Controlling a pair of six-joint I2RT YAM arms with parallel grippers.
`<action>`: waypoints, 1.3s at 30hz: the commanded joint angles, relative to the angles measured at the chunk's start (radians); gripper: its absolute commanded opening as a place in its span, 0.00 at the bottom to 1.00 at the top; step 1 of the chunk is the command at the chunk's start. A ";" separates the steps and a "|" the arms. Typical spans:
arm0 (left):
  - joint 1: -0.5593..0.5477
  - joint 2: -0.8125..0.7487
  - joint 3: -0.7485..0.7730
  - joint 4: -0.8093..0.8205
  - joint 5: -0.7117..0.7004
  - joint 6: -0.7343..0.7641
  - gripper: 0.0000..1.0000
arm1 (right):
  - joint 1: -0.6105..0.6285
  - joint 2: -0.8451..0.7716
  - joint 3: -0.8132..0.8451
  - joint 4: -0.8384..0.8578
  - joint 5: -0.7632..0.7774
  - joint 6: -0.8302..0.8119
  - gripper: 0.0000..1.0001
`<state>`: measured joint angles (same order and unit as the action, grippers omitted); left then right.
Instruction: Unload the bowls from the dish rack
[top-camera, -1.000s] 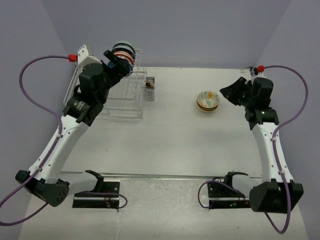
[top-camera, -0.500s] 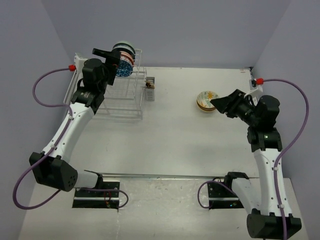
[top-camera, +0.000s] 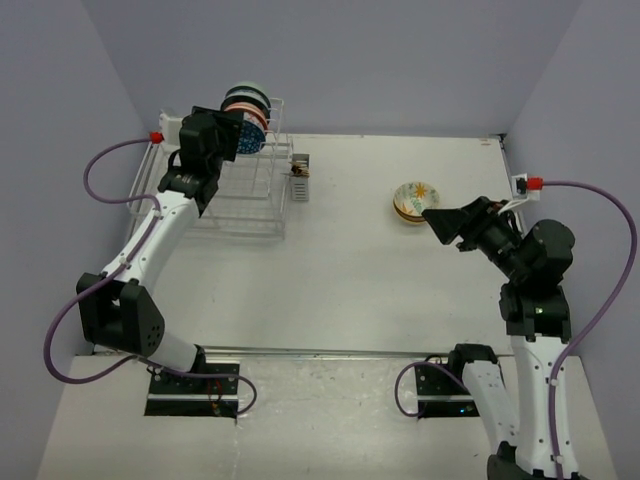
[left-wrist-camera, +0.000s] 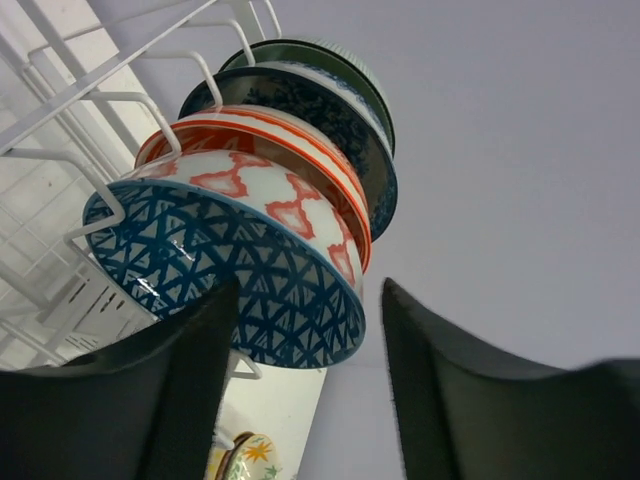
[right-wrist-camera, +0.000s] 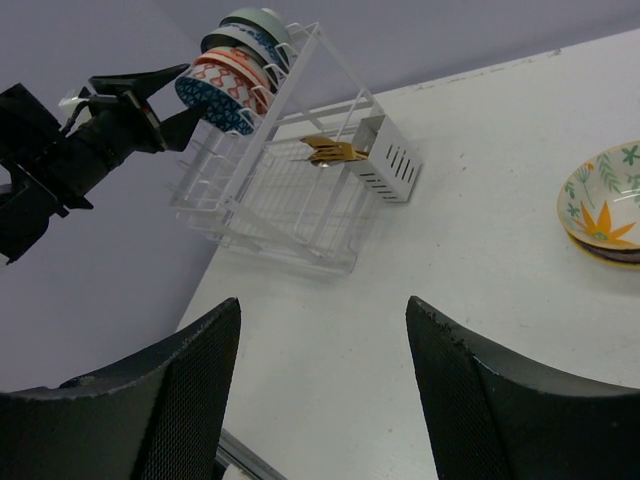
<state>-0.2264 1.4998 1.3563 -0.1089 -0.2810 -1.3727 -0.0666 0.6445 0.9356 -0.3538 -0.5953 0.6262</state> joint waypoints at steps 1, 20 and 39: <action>0.016 0.008 0.029 0.078 -0.029 -0.019 0.55 | -0.004 -0.011 0.005 -0.023 -0.008 -0.020 0.68; 0.019 -0.002 -0.034 0.176 0.013 -0.069 0.00 | -0.004 -0.052 0.052 -0.083 -0.020 -0.054 0.69; 0.015 -0.156 -0.166 0.494 0.068 0.041 0.00 | -0.004 -0.054 0.057 -0.074 -0.023 -0.051 0.69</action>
<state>-0.2199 1.4261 1.1782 0.2298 -0.2131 -1.3613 -0.0666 0.5934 0.9539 -0.4412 -0.5957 0.5858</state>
